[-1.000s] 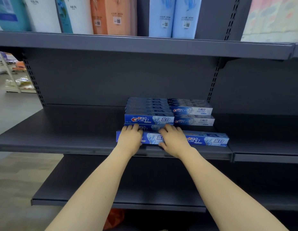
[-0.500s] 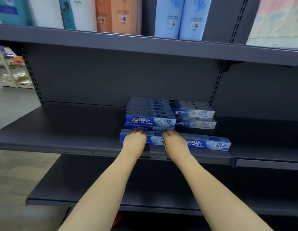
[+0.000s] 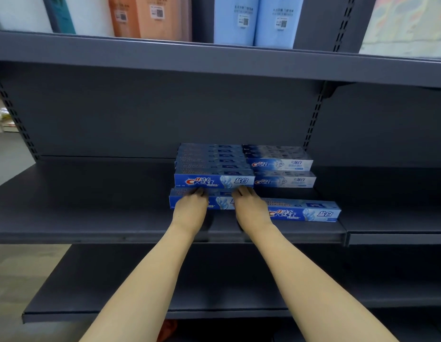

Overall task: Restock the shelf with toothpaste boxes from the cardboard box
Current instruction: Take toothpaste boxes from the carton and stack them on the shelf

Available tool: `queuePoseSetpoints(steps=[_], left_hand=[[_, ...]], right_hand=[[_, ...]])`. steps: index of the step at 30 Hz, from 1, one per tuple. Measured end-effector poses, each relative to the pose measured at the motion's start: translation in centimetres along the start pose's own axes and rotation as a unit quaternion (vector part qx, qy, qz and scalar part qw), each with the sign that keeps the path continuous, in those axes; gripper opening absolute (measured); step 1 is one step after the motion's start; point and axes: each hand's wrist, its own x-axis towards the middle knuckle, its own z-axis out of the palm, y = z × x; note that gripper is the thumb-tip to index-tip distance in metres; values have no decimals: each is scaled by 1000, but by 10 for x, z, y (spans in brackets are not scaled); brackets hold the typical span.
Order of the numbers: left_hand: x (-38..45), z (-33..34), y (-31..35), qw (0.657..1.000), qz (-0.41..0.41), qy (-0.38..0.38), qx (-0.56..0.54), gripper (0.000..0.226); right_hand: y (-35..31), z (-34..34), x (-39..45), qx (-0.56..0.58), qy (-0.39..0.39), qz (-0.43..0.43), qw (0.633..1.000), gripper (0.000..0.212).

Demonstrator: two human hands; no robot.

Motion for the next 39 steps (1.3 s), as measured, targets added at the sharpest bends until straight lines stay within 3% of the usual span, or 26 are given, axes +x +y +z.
queuePoseSetpoints(steps=[7, 11, 16, 22, 34, 39], left_hand=[[-2, 3, 2, 1000, 9, 27, 7, 46], [-5, -1, 11, 997, 37, 71, -4, 59], [-6, -8, 53, 992, 80, 83, -45, 60], [5, -14, 107, 986, 133, 69, -70, 60], [25, -10, 151, 983, 182, 9, -16, 49], [29, -16, 138, 980, 197, 33, -13, 47]], right_hand=[[8, 3, -2, 16, 24, -36, 999, 42], [30, -4, -12, 50, 64, -44, 996, 48], [73, -17, -28, 13, 29, -51, 998, 68], [120, -28, -48, 1, -6, -34, 999, 77], [175, -35, -55, -38, -52, -17, 998, 54], [171, -41, -49, -35, -16, -37, 999, 49]])
